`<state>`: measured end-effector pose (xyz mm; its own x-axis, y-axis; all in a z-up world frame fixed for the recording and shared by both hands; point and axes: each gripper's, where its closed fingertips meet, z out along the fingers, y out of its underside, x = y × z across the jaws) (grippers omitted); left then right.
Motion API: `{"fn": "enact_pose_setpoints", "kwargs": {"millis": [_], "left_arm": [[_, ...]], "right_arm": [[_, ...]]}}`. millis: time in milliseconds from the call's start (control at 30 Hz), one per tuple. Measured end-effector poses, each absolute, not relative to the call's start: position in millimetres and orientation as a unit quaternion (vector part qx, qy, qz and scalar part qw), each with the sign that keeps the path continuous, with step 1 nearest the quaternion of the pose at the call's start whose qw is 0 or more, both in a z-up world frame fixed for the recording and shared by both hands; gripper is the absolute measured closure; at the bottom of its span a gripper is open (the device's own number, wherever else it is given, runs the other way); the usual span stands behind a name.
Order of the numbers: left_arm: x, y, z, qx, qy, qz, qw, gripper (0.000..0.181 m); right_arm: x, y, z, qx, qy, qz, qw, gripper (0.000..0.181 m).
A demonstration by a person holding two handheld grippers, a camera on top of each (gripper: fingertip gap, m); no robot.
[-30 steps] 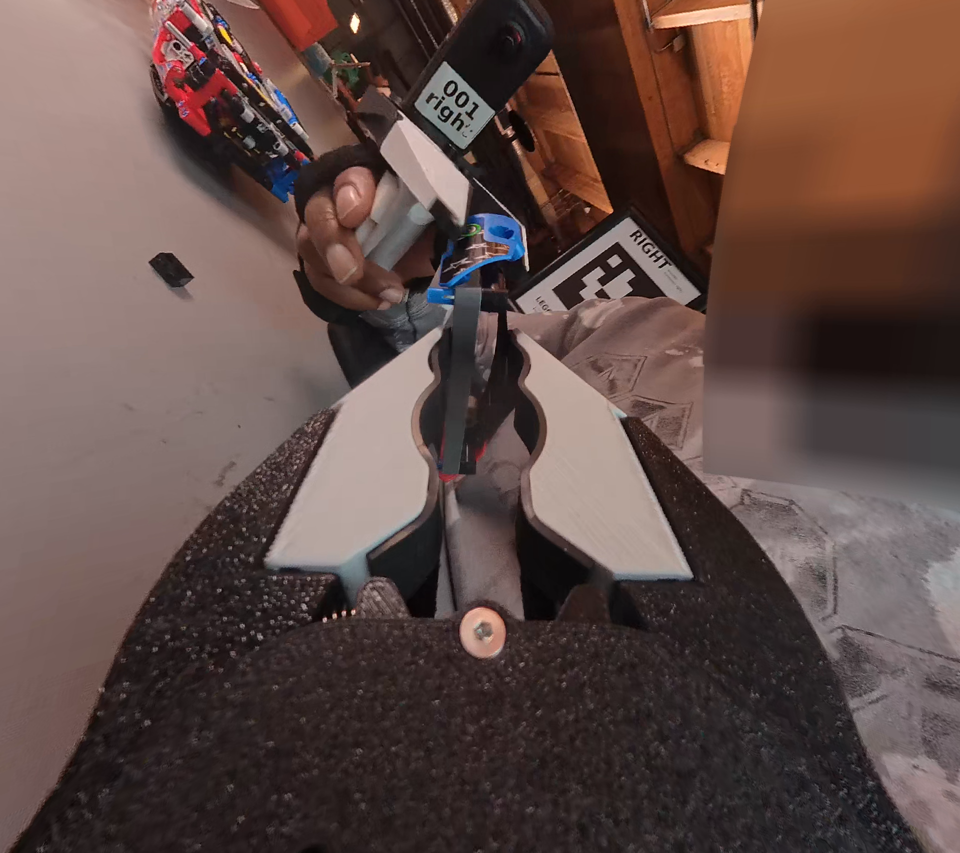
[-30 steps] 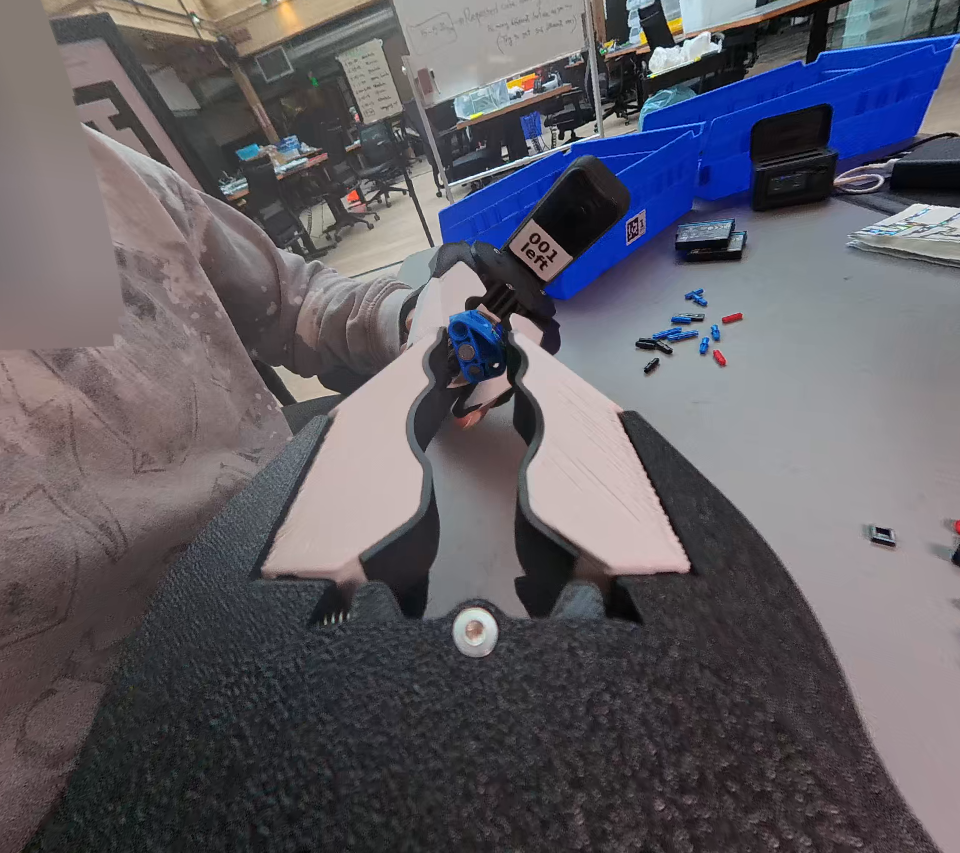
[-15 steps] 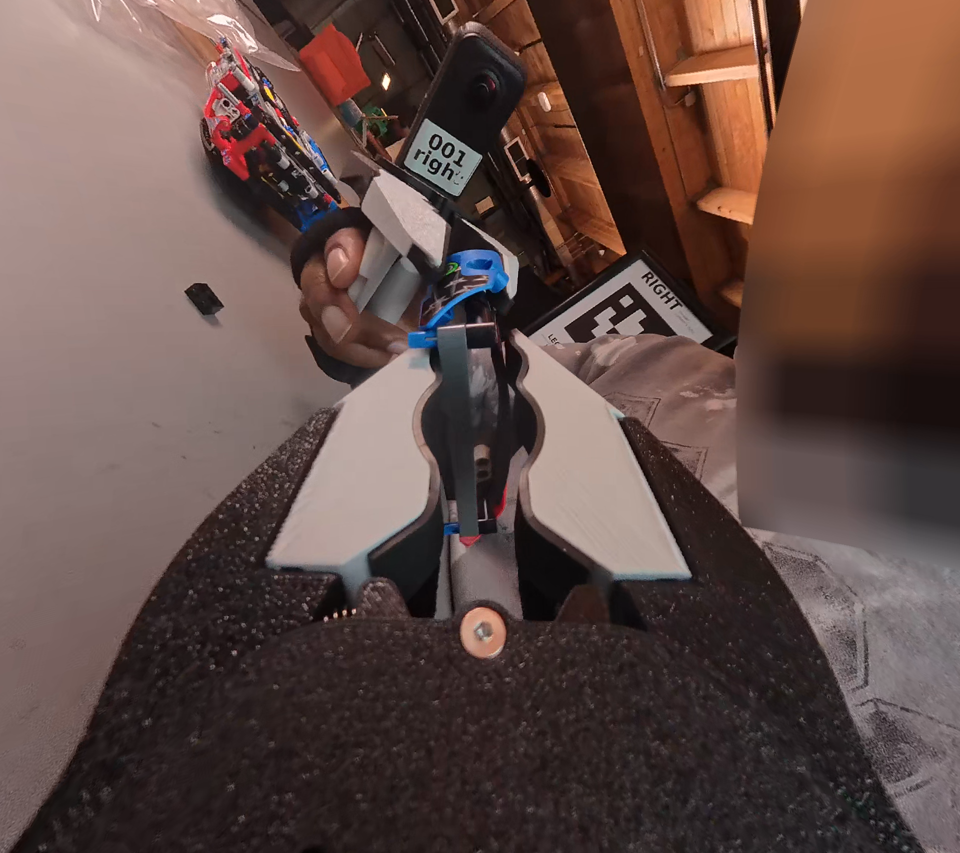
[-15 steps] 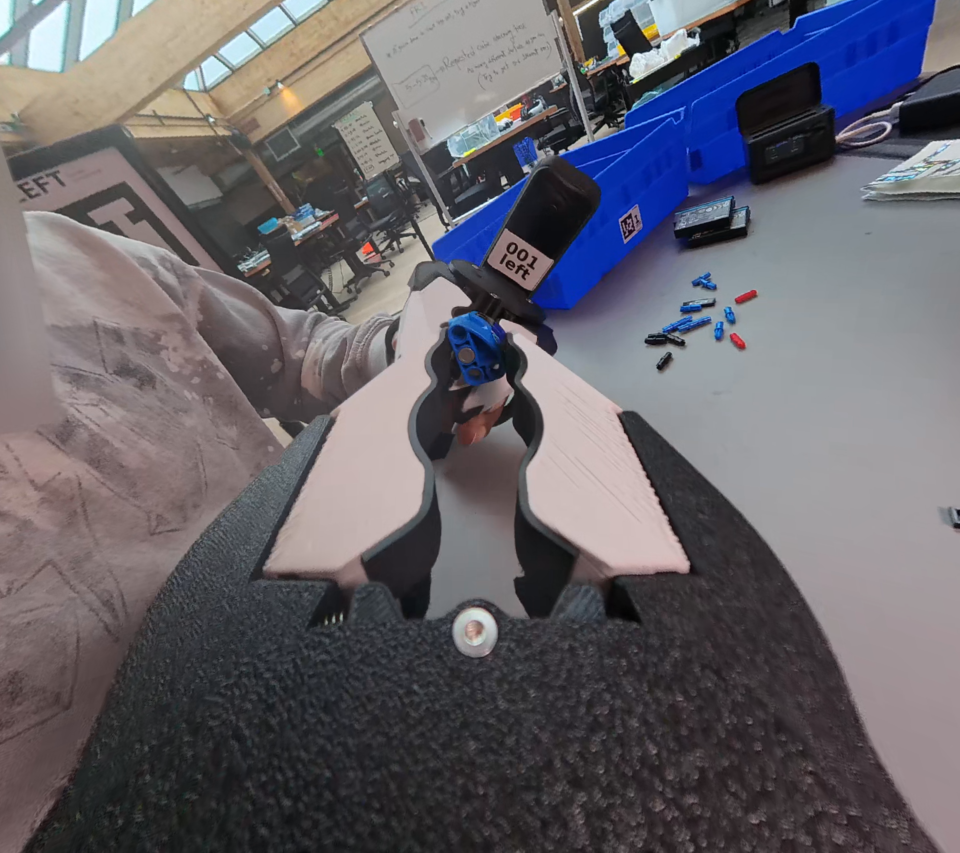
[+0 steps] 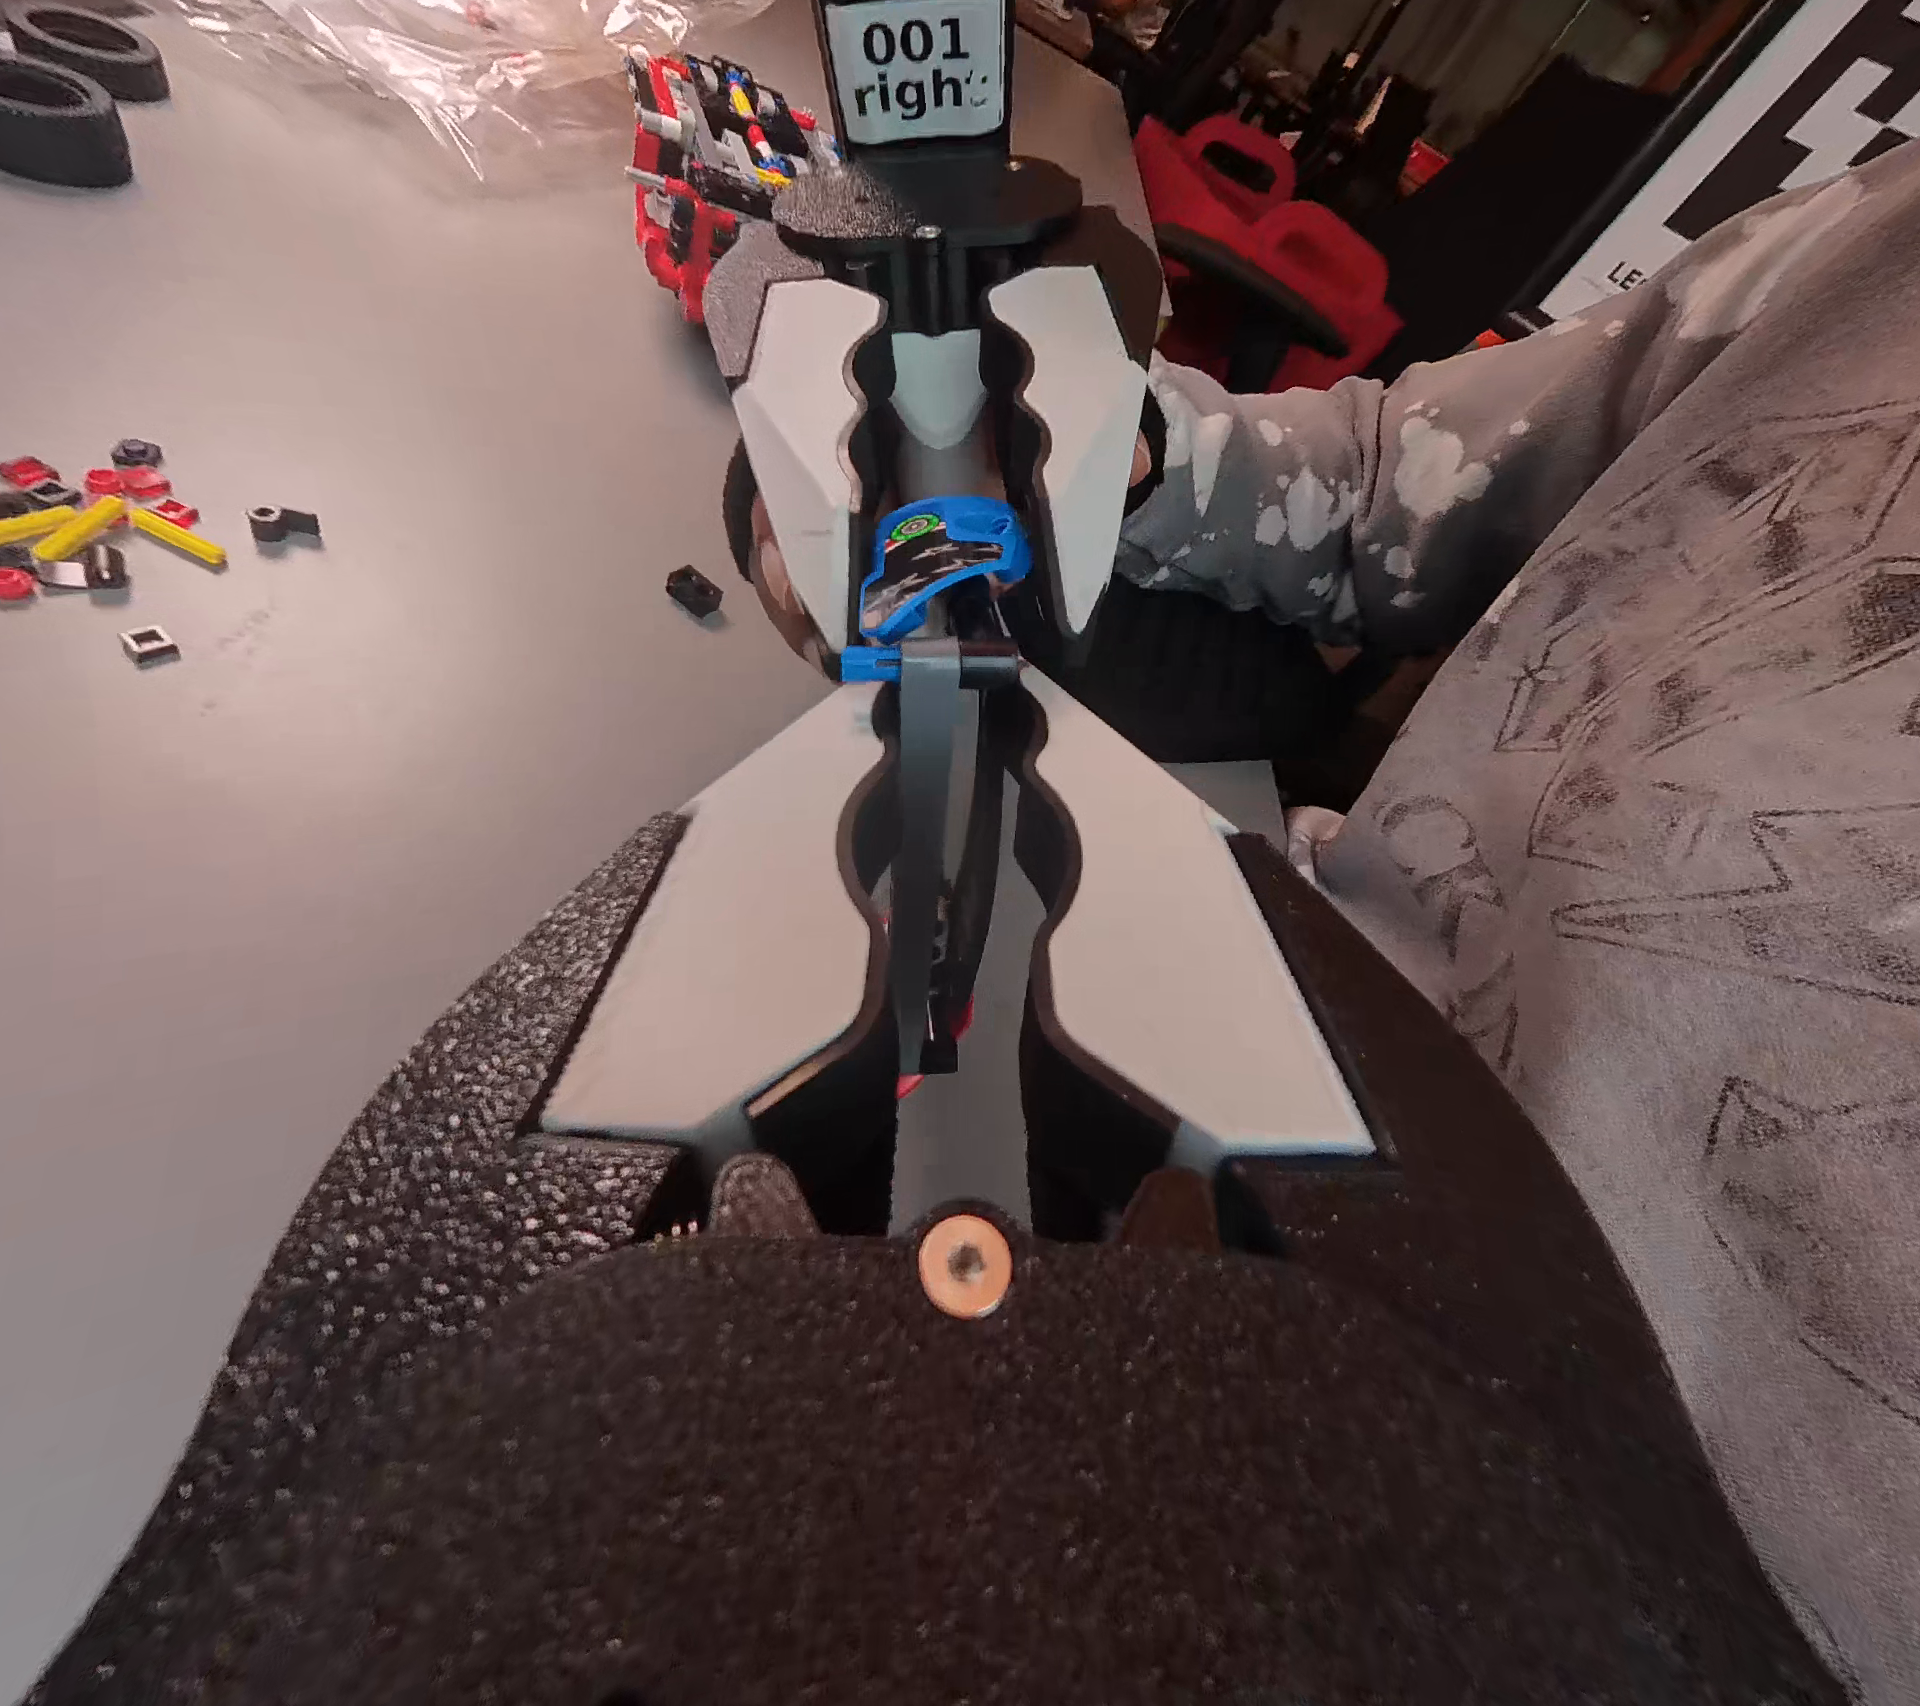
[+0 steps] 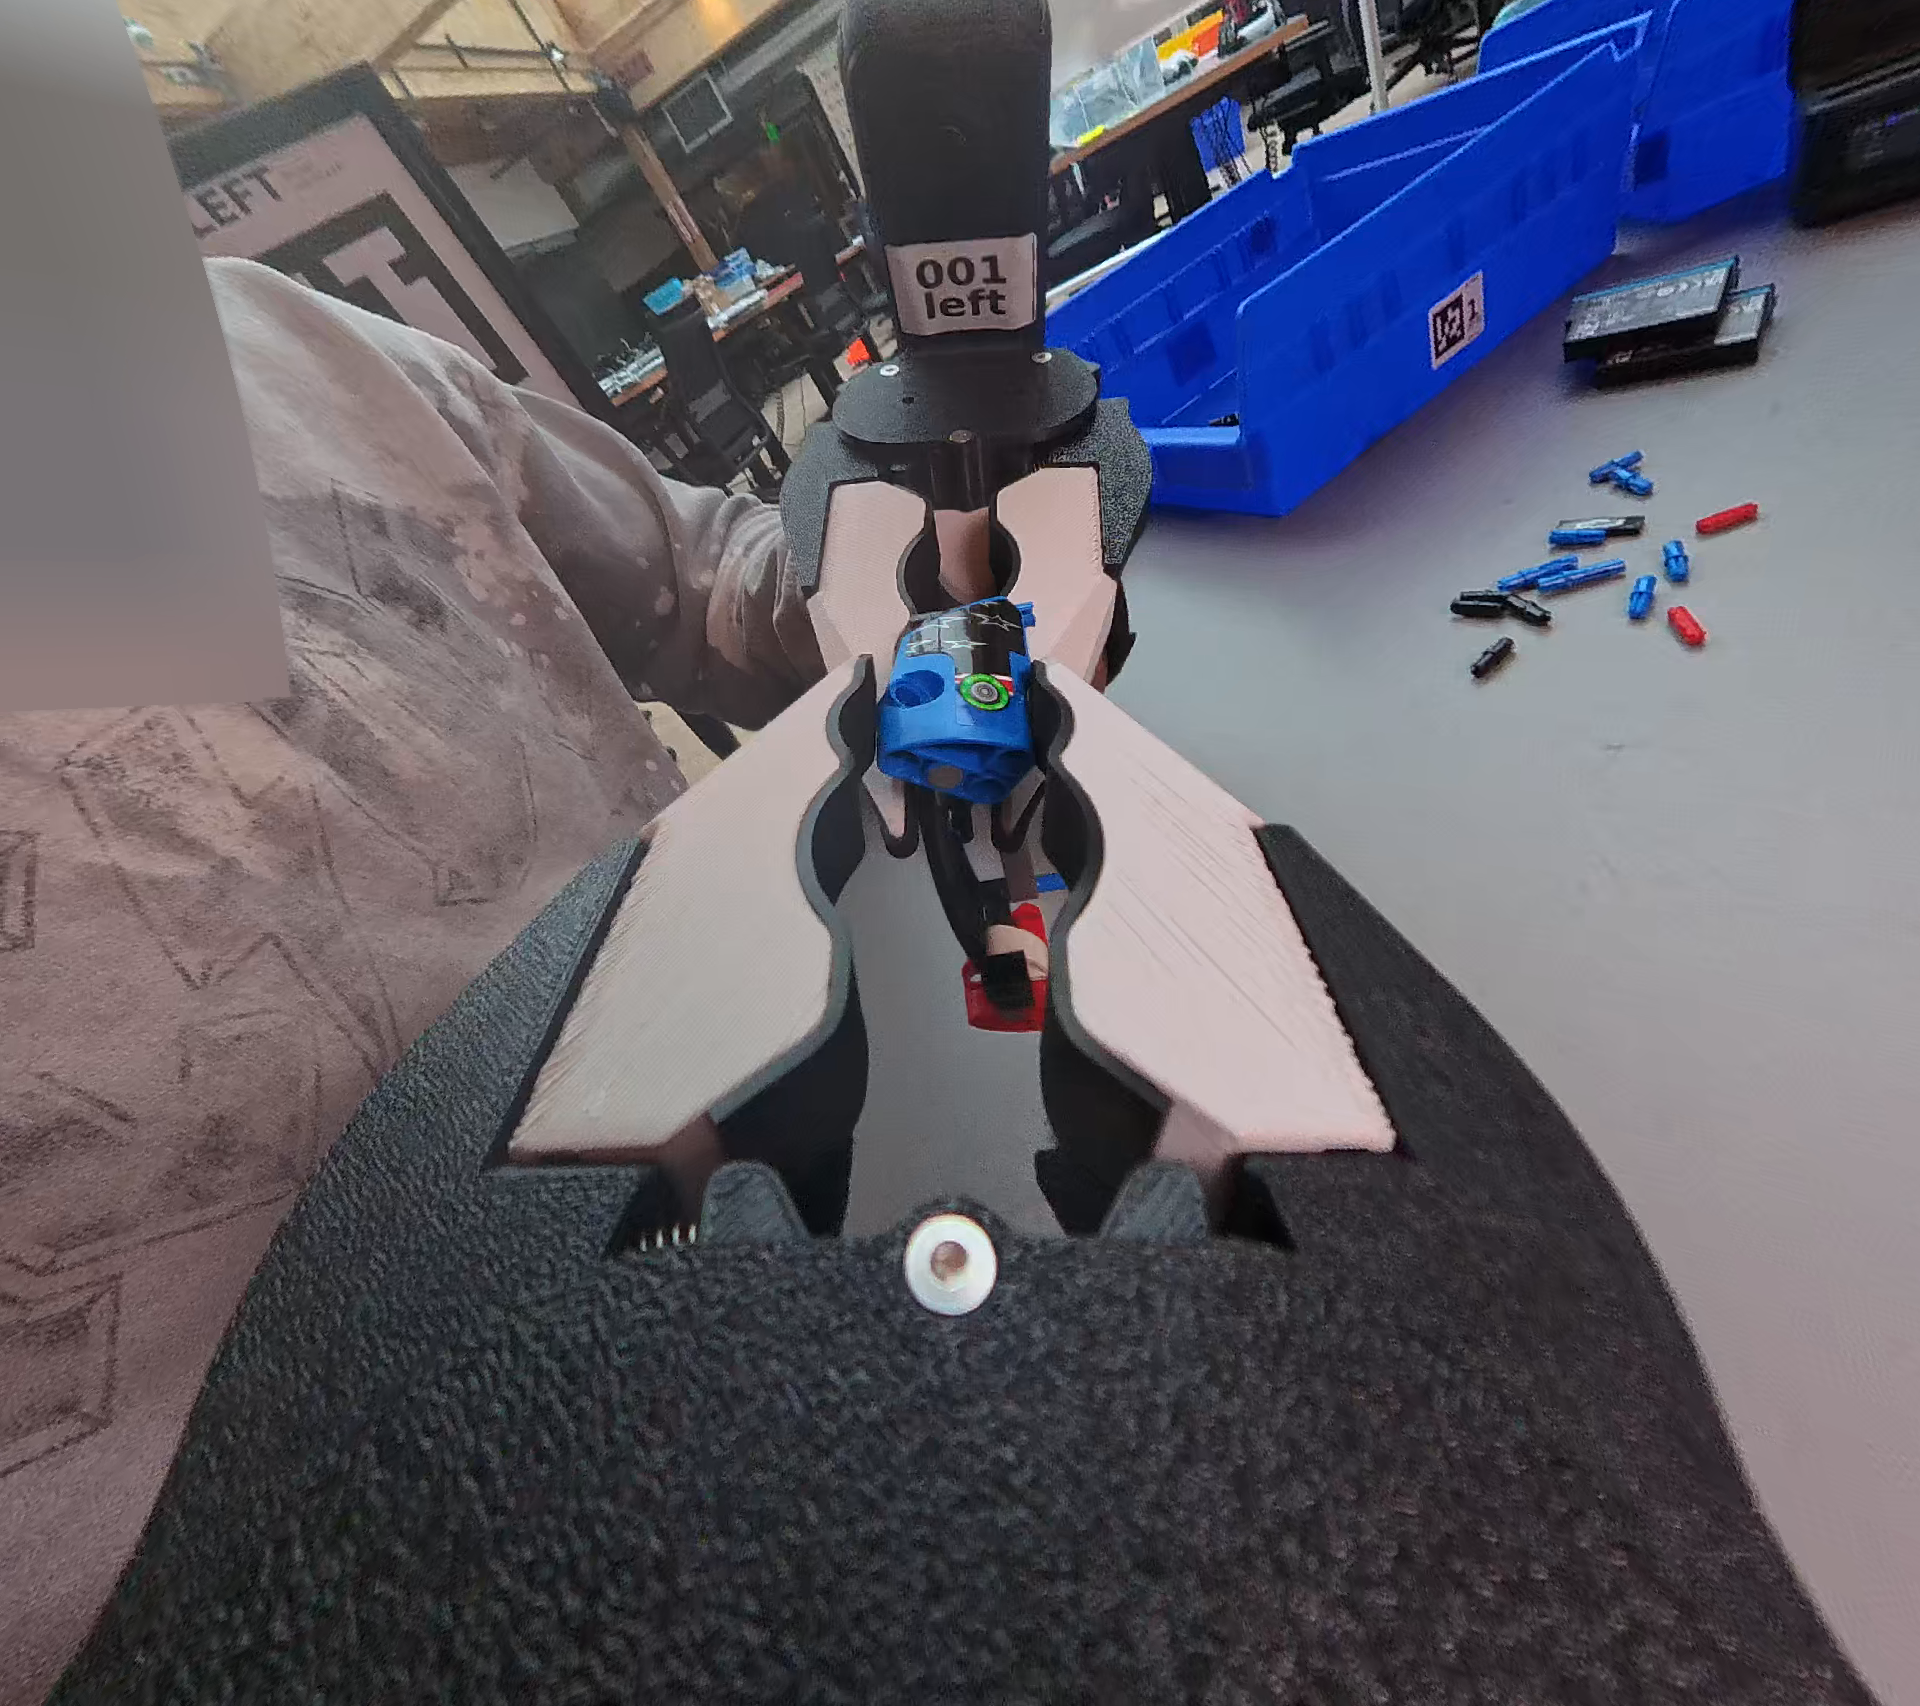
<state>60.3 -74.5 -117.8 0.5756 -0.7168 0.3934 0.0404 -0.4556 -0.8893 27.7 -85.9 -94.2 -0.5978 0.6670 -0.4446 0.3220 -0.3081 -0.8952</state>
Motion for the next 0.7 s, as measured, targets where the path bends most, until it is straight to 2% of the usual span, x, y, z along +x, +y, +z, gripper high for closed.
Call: {"fn": "enact_pose_setpoints", "kwargs": {"millis": [333,567,700], "left_arm": [[56.6,-75.5,-105.3,-0.734,0.225,-0.4,0.5,0.17],[58.4,-87.1,-127.9,-0.748,0.254,-0.436,0.431,0.159],[51.6,-88.0,-126.6,-0.746,0.239,-0.457,0.421,0.164]], "right_arm": [[32.3,-86.3,-87.8,-0.398,-0.581,0.695,0.144,0.154],[37.7,-87.6,-111.3,-0.415,-0.613,0.663,0.111,0.154],[39.9,-88.4,-116.7,-0.418,-0.62,0.657,0.1,0.153]]}}
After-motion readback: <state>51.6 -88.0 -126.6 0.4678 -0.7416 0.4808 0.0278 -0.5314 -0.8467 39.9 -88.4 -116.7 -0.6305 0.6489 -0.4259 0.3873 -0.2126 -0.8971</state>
